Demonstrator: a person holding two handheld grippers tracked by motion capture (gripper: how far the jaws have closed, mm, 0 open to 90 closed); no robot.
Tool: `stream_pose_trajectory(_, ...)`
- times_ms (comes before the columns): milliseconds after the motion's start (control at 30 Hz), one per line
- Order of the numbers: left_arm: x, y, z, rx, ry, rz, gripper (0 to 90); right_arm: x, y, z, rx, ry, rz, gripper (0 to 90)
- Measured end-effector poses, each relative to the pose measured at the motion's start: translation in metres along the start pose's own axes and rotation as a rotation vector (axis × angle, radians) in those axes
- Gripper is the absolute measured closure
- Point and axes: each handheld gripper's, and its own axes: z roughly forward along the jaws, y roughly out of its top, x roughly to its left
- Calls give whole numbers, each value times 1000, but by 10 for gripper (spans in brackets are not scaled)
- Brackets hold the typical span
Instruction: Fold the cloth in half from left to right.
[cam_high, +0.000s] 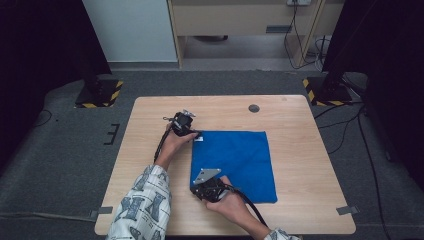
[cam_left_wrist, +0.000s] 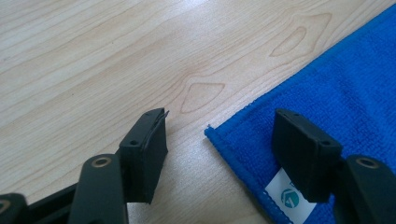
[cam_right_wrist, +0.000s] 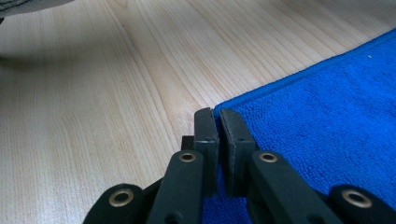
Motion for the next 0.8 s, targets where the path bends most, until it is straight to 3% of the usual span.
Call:
stream_pose_trajectory(300, -11, -5, -3, -36, -26, 26, 654, 3, -1, 0, 8, -6, -27, 862)
stream_pose_trajectory(533, -14, -4, -3, -36, -52, 5, 846, 3, 0, -2, 6, -2, -29, 863)
stream_pose_trajectory(800, -15, -1, -4, -18, -45, 7, 880, 3, 0, -7, -4, 0, -33, 864)
